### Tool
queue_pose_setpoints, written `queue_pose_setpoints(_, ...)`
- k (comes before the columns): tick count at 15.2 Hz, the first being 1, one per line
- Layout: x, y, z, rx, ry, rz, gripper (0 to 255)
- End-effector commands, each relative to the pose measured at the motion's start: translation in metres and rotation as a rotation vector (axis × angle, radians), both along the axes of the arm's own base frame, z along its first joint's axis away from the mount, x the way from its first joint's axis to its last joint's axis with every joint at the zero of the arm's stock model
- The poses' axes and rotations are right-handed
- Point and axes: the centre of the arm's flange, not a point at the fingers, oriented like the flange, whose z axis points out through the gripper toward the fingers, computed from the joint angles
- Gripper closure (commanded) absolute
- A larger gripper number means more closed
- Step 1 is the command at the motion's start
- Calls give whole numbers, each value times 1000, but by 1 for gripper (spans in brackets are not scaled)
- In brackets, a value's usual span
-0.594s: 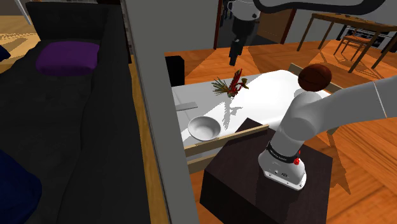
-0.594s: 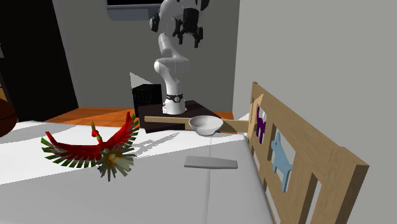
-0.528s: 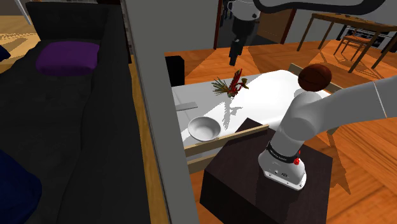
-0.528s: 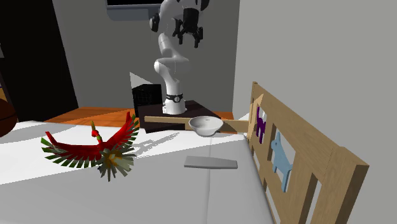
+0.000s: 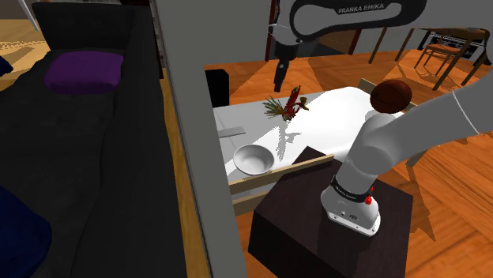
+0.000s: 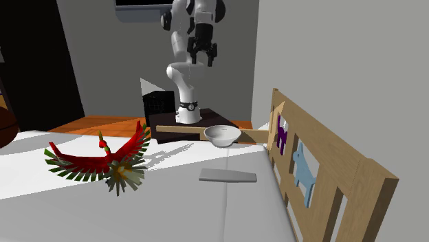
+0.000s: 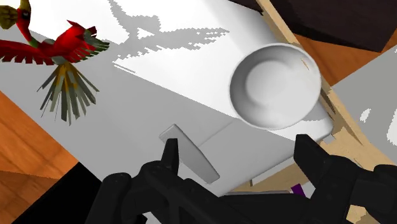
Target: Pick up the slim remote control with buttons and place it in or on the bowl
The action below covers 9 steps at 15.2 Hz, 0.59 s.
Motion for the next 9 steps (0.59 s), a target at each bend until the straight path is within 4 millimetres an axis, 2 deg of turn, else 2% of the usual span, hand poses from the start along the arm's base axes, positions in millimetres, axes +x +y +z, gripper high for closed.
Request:
queue_pose_setpoints(1,18,-6,-17,4,5,41,0)
queue_pose_setpoints(9,88,-30,-95,21,32,197,0)
